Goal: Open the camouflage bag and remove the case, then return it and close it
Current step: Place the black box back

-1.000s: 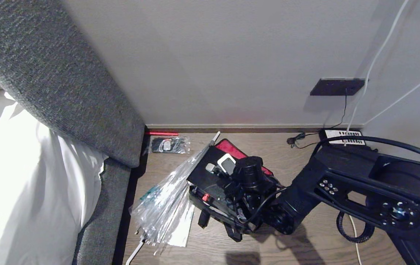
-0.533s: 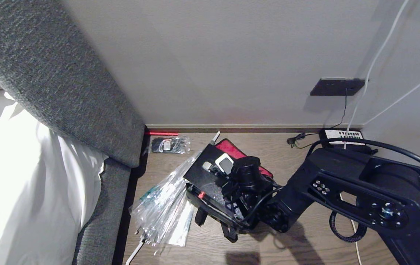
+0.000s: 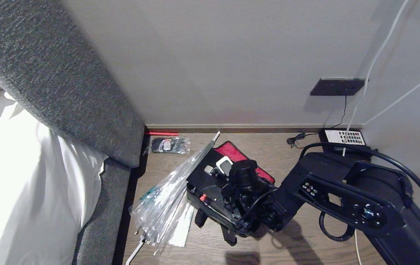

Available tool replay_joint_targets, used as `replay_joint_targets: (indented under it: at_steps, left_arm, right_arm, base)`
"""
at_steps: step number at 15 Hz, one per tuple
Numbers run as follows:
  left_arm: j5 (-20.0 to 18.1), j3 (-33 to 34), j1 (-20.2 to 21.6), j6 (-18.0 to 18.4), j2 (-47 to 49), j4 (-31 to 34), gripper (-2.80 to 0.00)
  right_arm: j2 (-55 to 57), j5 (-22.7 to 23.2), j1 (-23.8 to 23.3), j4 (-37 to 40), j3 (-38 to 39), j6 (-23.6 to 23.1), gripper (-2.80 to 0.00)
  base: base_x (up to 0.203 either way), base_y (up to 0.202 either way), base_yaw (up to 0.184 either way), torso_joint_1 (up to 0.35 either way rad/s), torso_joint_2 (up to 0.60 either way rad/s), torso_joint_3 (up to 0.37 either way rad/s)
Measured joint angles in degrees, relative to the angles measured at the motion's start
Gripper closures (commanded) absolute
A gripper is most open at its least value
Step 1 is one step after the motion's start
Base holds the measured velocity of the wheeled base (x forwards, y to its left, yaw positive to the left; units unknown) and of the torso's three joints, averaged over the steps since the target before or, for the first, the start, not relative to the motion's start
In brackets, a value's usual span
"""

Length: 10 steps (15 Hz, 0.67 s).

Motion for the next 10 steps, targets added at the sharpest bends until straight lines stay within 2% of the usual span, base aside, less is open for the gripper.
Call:
replay_joint_targets:
  at_steps: [10]
  left_arm:
    - [0.0,0.0,0.0,0.0,0.0,0.0,0.0]
  right_arm:
    - [5.5,-0.1,-0.6,-0.8,-4.0,0.8,0.0]
  base:
    - [0.0,0.0,0.0,0.0,0.0,0.0]
